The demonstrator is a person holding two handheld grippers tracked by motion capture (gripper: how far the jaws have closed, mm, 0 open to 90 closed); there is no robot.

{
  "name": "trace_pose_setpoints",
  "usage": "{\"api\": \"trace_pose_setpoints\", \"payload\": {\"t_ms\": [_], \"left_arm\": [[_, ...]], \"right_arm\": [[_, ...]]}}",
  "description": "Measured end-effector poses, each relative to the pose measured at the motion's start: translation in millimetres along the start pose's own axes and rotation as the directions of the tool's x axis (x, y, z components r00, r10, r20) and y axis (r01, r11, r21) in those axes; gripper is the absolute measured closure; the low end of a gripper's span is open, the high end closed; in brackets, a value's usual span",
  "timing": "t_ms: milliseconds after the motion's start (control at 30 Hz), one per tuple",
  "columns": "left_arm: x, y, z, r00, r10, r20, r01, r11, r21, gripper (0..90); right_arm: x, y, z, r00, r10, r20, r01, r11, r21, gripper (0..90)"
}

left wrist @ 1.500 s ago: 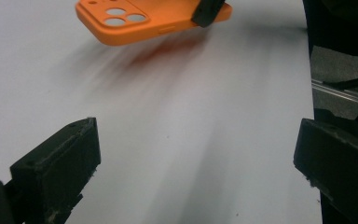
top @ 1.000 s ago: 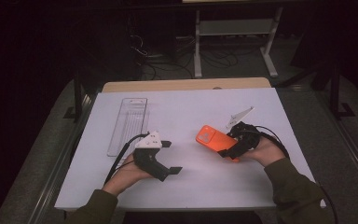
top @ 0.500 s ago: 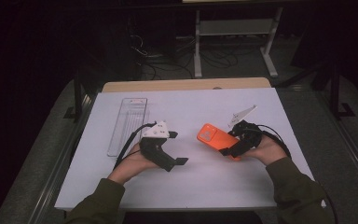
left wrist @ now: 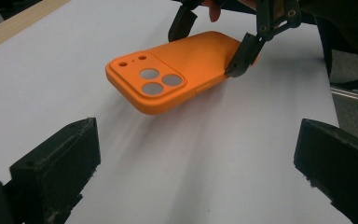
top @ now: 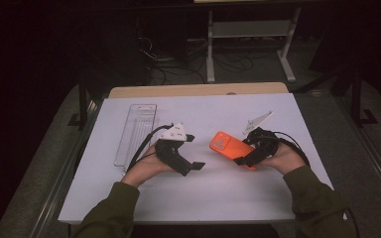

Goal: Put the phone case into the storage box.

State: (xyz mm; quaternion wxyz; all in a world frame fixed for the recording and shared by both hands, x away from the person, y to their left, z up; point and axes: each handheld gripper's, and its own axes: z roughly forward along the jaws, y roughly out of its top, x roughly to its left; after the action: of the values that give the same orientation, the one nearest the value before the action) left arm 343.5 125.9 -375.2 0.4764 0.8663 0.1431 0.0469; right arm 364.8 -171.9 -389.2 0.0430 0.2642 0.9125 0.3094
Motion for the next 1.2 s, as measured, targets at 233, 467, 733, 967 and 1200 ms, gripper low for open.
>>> {"api": "trace_pose_setpoints", "payload": {"t_ms": [233,467,733,967,1200], "left_arm": [[1.2,1.0,-1.5,0.9992,0.040,0.000,-0.040,0.9987,0.032,0.0],[-0.3,2.9,-3.2,0.9986,0.051,0.012,-0.052,0.9982,0.032,0.0],[-1.1,2.1,-1.1,0.9975,0.067,0.023,-0.068,0.9967,0.044,0.0],[-2.0,1.7,-0.8,0.9967,0.070,0.041,-0.072,0.9963,0.048,0.0],[-3.0,0.6,1.1,0.9959,0.074,0.053,-0.077,0.9949,0.065,0.0]], "right_arm": [[2.4,2.1,1.6,0.9989,-0.043,-0.017,0.043,0.999,0.004,15.1],[8.2,4.4,2.3,0.9945,-0.094,-0.045,0.095,0.996,0.000,15.1],[16.6,8.0,6.8,0.9875,-0.140,-0.072,0.140,0.990,0.003,15.1],[25.0,11.2,14.3,0.9789,-0.182,-0.093,0.184,0.983,0.017,15.1],[31.8,13.6,20.2,0.9704,-0.213,-0.113,0.217,0.976,0.025,15.1]]}}
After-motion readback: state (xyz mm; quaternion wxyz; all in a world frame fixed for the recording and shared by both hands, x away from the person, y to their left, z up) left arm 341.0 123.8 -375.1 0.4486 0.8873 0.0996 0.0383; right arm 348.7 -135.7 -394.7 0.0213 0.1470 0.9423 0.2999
